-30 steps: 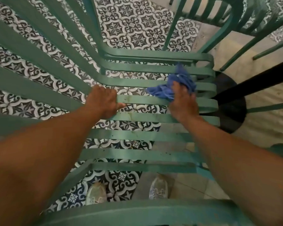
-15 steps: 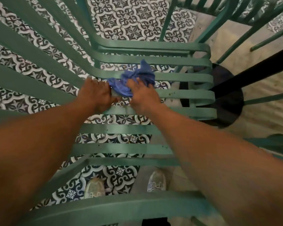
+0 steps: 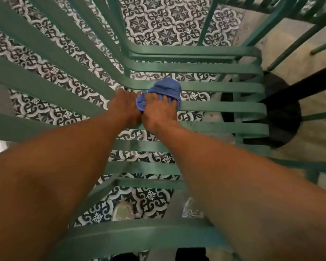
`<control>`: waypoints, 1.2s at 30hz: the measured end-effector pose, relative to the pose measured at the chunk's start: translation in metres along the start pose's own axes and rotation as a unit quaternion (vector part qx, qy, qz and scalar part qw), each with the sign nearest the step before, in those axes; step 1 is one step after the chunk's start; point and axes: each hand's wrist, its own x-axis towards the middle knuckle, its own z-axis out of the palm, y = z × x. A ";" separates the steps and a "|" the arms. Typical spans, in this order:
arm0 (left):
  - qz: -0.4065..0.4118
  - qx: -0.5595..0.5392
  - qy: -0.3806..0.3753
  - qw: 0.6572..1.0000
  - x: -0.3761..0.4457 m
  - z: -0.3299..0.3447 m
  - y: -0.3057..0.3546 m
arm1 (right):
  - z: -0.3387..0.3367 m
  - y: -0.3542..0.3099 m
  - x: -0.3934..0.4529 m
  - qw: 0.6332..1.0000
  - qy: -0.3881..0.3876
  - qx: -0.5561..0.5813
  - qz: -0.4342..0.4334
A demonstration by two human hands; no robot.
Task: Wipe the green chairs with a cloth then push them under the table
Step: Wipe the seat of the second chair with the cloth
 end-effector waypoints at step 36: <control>-0.009 0.065 -0.020 0.998 -0.001 -0.002 0.001 | 0.004 0.066 -0.114 0.963 -0.144 -0.082 -0.211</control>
